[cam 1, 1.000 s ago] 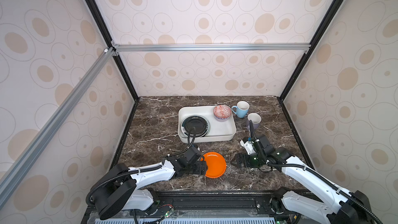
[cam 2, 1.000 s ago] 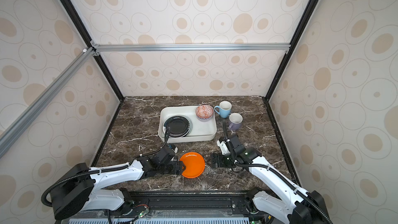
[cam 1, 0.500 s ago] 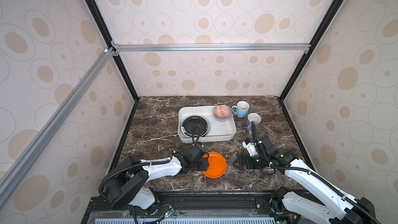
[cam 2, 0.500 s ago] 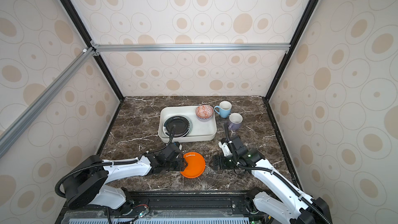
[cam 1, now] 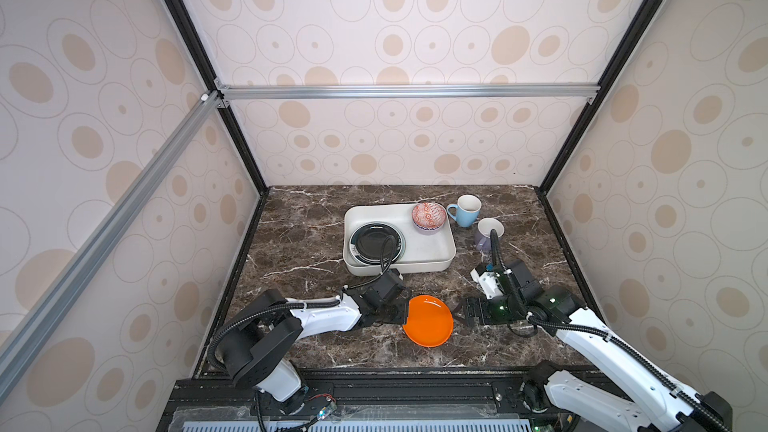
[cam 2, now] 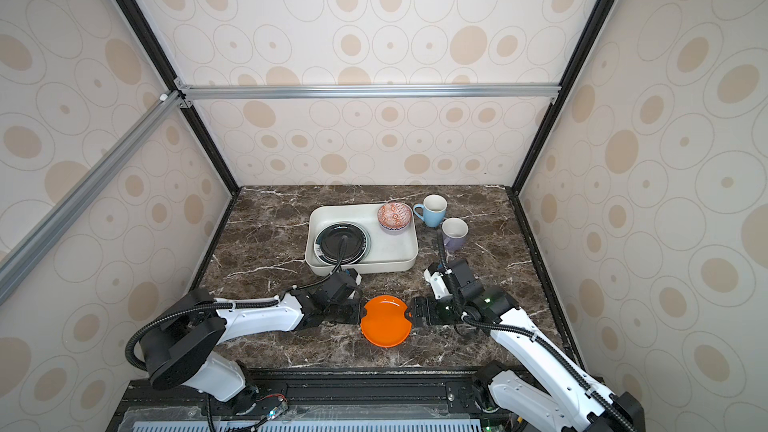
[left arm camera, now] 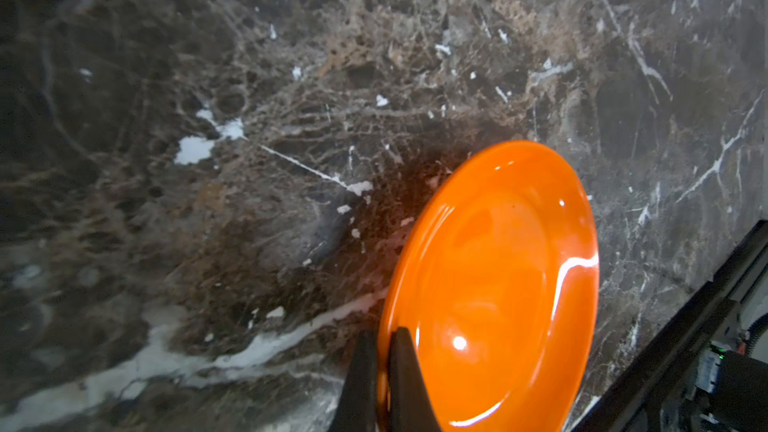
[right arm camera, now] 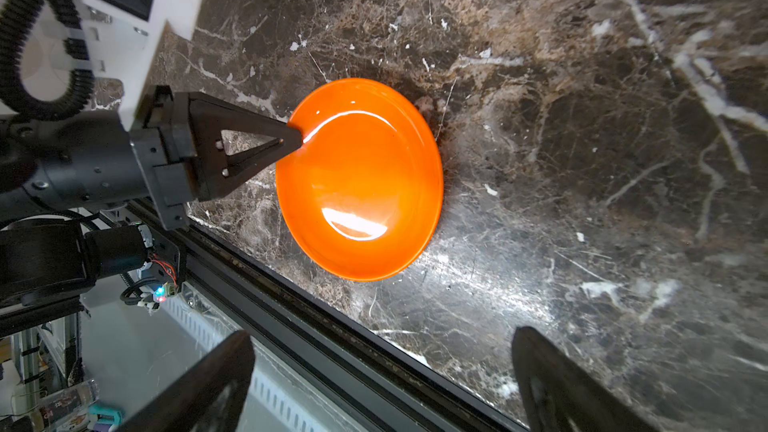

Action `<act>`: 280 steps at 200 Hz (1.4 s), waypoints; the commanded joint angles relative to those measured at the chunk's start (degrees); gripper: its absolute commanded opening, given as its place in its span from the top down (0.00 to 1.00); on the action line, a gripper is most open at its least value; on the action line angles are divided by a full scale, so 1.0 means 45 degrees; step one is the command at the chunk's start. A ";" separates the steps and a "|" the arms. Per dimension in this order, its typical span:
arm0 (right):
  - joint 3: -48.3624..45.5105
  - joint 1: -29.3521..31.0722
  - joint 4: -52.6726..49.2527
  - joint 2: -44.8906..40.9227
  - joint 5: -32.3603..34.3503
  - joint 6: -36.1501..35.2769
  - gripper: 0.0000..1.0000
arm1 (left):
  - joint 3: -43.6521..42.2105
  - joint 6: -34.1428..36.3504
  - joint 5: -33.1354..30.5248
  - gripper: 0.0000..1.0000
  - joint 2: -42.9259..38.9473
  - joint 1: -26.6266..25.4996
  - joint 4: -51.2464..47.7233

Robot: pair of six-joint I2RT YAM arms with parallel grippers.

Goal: Place the mixed dishes into the plastic bin

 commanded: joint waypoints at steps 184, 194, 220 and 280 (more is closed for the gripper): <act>0.6832 -0.1225 -0.0576 0.6040 -0.0870 -0.1322 0.00 | 0.7184 0.4118 0.1607 1.00 0.1731 0.7654 -0.4248; 0.7069 -0.1364 -0.0616 0.6333 -0.0909 -0.1406 0.00 | 0.7309 0.4189 0.1653 1.00 0.2116 0.7791 -0.4206; 0.7376 -0.1649 -0.0539 0.6877 -0.1042 -0.1507 0.00 | 0.7584 0.4257 0.1764 1.00 0.2853 0.8082 -0.4042; 0.7871 -0.1965 -0.0617 0.7991 -0.1461 -0.1670 0.00 | 0.7985 0.4395 0.1730 1.00 0.3892 0.8423 -0.3934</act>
